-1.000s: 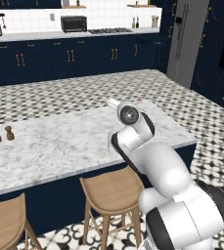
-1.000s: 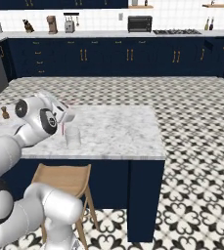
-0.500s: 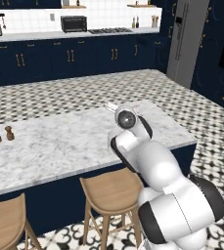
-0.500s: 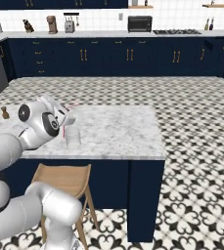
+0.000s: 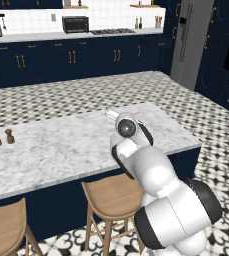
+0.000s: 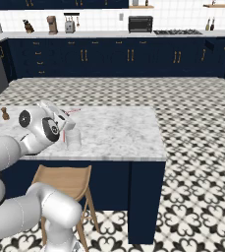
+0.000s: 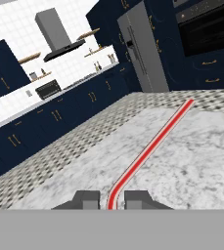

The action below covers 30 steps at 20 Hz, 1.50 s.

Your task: Take a straw from the drawer in front and place it inside the glass cup on the dining counter.

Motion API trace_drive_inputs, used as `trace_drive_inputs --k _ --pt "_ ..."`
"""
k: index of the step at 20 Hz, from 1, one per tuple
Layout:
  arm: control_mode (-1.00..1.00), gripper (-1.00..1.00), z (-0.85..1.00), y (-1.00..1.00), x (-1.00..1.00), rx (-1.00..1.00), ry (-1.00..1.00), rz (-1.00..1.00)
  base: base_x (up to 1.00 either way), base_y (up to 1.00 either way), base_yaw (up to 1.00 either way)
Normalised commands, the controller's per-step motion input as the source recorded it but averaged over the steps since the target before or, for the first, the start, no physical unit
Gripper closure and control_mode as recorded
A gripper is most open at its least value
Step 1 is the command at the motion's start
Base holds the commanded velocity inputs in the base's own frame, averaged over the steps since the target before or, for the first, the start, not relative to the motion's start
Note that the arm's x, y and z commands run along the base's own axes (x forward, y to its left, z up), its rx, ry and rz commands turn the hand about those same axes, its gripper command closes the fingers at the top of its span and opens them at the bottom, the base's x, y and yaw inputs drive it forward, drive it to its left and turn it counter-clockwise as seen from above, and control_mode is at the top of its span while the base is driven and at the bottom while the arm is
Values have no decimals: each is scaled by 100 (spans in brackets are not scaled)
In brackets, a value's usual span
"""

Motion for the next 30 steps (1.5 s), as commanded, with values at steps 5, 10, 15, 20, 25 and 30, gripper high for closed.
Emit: trace_drive_inputs --k 5,10,15,20,25,30 --pt "-100 100 -3 0 0 0 0 0 0 0 0" --pt "-100 100 0 0 -11 0 0 -1 0 0 0" --pt "-100 100 0 0 -28 0 0 -5 0 0 0" --pt "-100 100 0 0 -4 0 1 -5 0 0 0" --pt "-100 100 -5 0 0 0 2 -5 0 0 0" --pt "-100 100 -1 -8 -20 0 5 -7 0 0 0"
